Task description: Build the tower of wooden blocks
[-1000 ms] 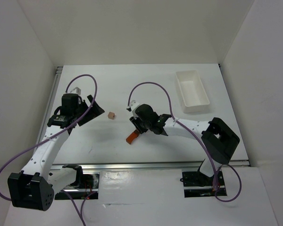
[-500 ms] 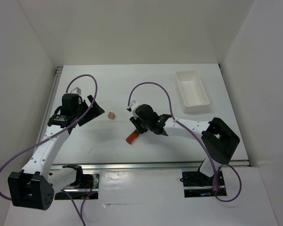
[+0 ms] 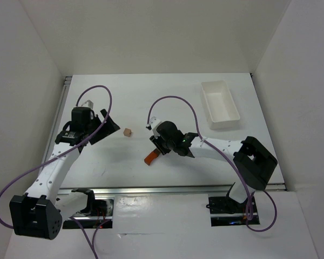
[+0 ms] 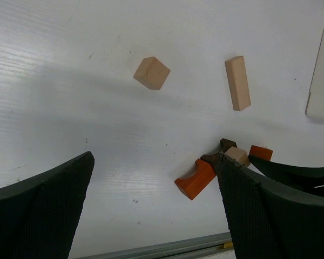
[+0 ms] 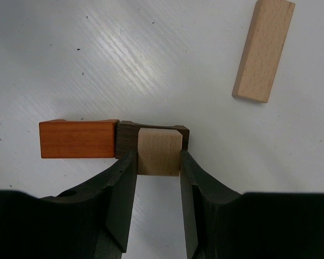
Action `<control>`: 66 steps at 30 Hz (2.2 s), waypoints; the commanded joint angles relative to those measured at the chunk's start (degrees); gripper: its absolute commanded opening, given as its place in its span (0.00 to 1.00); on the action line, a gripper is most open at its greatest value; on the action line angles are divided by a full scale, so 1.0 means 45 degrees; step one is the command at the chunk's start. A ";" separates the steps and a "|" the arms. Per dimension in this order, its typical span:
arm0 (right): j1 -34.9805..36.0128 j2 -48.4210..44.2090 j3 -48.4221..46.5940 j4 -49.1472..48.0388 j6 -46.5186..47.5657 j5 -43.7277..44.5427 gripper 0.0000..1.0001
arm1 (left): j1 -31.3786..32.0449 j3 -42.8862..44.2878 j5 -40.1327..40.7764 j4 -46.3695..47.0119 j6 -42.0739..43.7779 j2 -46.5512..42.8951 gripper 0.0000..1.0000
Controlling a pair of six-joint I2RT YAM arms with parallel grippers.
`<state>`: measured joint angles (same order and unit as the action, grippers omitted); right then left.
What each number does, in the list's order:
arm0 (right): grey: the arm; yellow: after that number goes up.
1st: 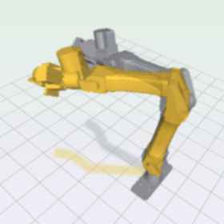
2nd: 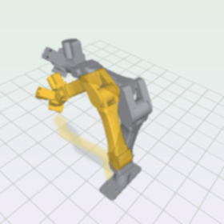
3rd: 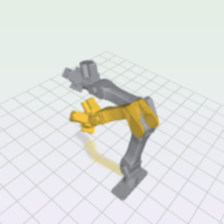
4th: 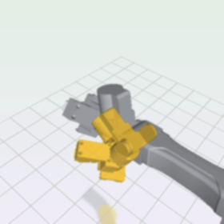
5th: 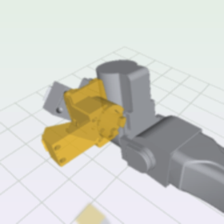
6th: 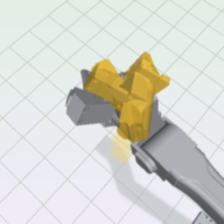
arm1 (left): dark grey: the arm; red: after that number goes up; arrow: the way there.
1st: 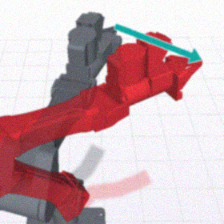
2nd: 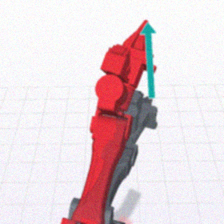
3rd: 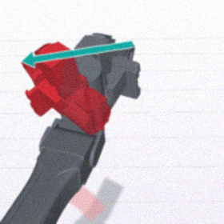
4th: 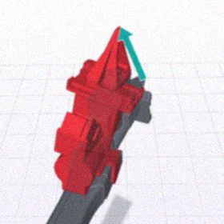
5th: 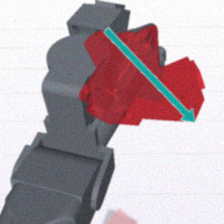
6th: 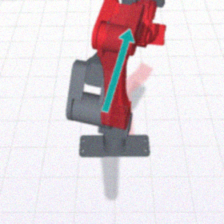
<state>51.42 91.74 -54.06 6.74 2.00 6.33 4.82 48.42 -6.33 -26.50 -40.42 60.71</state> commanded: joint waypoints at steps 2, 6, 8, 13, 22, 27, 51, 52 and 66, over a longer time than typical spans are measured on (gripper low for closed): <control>0.0156 -0.0466 0.0061 -0.0307 0.0142 0.0039 0.08 | 0.0042 0.0196 -0.0195 0.0381 0.0331 0.0123 0.99; 0.0156 -0.0466 0.0061 -0.0307 0.0142 0.0039 0.13 | 0.0042 0.0313 -0.0195 0.0381 0.0331 0.0123 0.99; 0.0156 -0.0466 0.0061 -0.0307 0.0142 0.0039 0.18 | 0.0042 0.0313 -0.0195 0.0381 0.0331 0.0123 0.99; 0.0156 -0.0466 0.0061 -0.0307 0.0142 -0.0078 0.31 | 0.0042 0.0429 -0.0195 0.0381 0.0448 0.0356 0.99; 0.0156 -0.0700 0.0061 -0.0424 0.0142 -0.0351 0.52 | 0.0531 0.0665 -0.0059 0.0265 0.0565 0.0709 0.99; 0.0156 -0.0700 0.0061 -0.0424 0.0025 -0.0234 0.52 | 0.0648 0.0665 0.0215 0.0264 0.0565 0.0709 0.99; 0.0156 -0.0349 -0.0056 -0.0541 0.0375 -0.0137 0.43 | 0.0882 0.0782 0.0332 0.0147 0.0682 0.0709 0.99; 0.0156 -0.0349 -0.0056 -0.0541 0.0376 -0.0137 0.42 | 0.0882 0.0782 0.0332 0.0147 0.0682 0.0709 0.99; 0.0156 -0.0347 -0.0056 -0.0543 0.0493 -0.0273 0.41 | 0.0882 0.0899 0.0002 0.0284 0.0935 0.0942 0.99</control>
<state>51.53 90.87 -53.95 6.07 3.77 5.17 8.56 50.00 -5.21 -26.52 -38.52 64.34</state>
